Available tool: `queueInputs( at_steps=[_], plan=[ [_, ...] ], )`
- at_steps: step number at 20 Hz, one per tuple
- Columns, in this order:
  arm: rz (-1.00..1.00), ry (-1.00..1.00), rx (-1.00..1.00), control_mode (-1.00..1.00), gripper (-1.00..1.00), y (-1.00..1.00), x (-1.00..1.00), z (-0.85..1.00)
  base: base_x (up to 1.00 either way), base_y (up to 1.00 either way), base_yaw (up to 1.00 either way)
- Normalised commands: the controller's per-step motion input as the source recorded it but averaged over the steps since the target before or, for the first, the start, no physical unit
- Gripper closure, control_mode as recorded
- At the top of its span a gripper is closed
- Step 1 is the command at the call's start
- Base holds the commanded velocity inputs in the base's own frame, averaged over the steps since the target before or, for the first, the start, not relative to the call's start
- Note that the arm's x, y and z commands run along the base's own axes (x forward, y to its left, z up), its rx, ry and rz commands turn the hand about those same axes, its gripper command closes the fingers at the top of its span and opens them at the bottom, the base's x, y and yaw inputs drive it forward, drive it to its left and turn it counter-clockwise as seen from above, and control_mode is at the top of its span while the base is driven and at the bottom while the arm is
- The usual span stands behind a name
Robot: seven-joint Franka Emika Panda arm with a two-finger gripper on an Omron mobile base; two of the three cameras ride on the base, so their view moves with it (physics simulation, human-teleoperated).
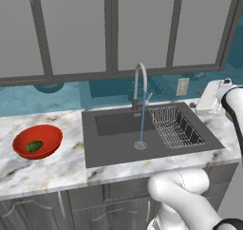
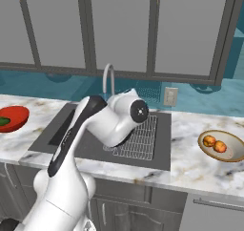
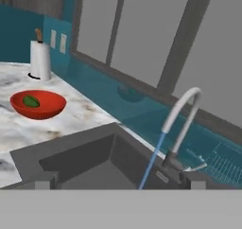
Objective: Pick the peachs from the sink and place them in one bowl. Place the avocado in the other bowl. Then turn off the sink faucet.
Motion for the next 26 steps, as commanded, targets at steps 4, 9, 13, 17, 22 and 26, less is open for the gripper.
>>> queueInputs(
  at_steps=[4, 9, 13, 17, 22, 26],
  plan=[
    [-0.04, 0.14, 0.11, -1.00, -1.00, -0.12, 0.30, -0.25, 0.00, 0.00, 0.00],
    [-0.02, 0.11, 0.12, -1.00, -1.00, -0.18, 0.16, -0.30, 0.00, 0.00, 0.00],
    [-0.01, 0.00, 0.08, -1.00, -1.00, -0.13, 0.00, -0.43, 0.00, 0.00, 0.00],
    [-0.03, -0.09, 0.05, -1.00, -1.00, 0.00, 0.00, -0.33, 0.00, 0.00, 0.00],
    [-0.03, -0.12, 0.03, -1.00, -1.00, 0.02, 0.10, -0.22, 0.00, 0.00, 0.00],
    [-0.02, -0.07, 0.01, -1.00, -1.00, 0.08, 0.08, -0.17, 0.00, 0.00, 0.00]
  ],
)
